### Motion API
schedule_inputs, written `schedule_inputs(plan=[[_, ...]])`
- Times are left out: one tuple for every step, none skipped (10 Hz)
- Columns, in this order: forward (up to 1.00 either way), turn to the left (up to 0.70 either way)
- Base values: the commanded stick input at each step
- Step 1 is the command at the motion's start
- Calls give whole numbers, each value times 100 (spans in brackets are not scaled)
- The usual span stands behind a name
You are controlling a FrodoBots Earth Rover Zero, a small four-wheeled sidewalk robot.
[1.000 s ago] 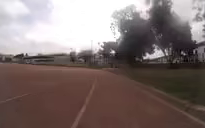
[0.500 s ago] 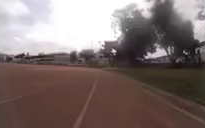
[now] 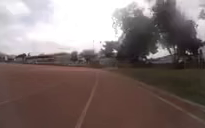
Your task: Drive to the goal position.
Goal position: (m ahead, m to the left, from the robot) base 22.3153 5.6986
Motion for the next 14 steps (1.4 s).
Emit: schedule_inputs(plan=[[85, 0], [85, 0], [85, 0], [85, 0], [85, 0], [85, 0], [85, 0], [85, 0], [85, 0], [85, 0], [85, 0], [85, 0], [85, 0], [85, 0]])
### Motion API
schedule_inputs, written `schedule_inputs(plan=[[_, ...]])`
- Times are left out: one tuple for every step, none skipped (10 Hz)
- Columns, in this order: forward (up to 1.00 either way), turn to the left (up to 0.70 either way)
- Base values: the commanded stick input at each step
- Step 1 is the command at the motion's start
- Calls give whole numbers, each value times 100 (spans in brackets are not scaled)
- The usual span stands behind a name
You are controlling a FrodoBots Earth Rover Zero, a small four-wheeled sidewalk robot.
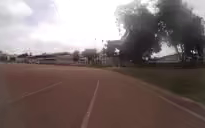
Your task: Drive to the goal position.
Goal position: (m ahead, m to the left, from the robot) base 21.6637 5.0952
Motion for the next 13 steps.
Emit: schedule_inputs(plan=[[85, 0], [85, 0], [85, 0], [85, 0], [85, 0], [85, 0], [85, 0], [85, 0], [85, 0], [85, 0], [85, 0], [85, 0], [85, 0]])
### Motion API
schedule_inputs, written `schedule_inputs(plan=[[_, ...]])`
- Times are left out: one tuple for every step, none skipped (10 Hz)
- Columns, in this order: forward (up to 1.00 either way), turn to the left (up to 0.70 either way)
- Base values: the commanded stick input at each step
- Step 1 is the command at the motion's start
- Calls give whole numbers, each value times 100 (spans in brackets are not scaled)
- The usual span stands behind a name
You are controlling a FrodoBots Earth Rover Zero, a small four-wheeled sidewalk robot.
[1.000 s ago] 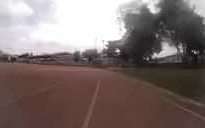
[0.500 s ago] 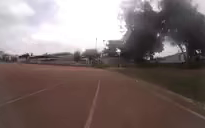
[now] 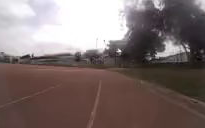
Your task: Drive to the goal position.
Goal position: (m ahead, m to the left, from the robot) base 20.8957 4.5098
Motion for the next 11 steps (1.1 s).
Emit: schedule_inputs(plan=[[85, 0], [85, 0], [85, 0], [85, 0], [85, 0], [85, 0], [85, 0], [85, 0], [85, 0], [85, 0], [85, 0]])
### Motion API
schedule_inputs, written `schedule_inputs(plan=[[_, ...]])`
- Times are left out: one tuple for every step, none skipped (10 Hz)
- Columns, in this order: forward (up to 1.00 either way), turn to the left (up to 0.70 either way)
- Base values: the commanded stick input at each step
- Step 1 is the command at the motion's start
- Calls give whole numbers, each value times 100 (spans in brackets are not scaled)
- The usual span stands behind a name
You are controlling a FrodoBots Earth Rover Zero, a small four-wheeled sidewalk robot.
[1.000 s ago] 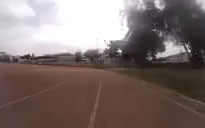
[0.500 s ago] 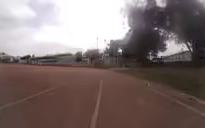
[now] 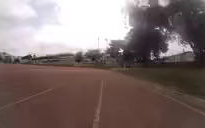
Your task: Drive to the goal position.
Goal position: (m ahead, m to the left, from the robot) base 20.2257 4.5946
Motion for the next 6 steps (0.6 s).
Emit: schedule_inputs(plan=[[85, 0], [85, 0], [85, 0], [85, 0], [85, 0], [85, 0]])
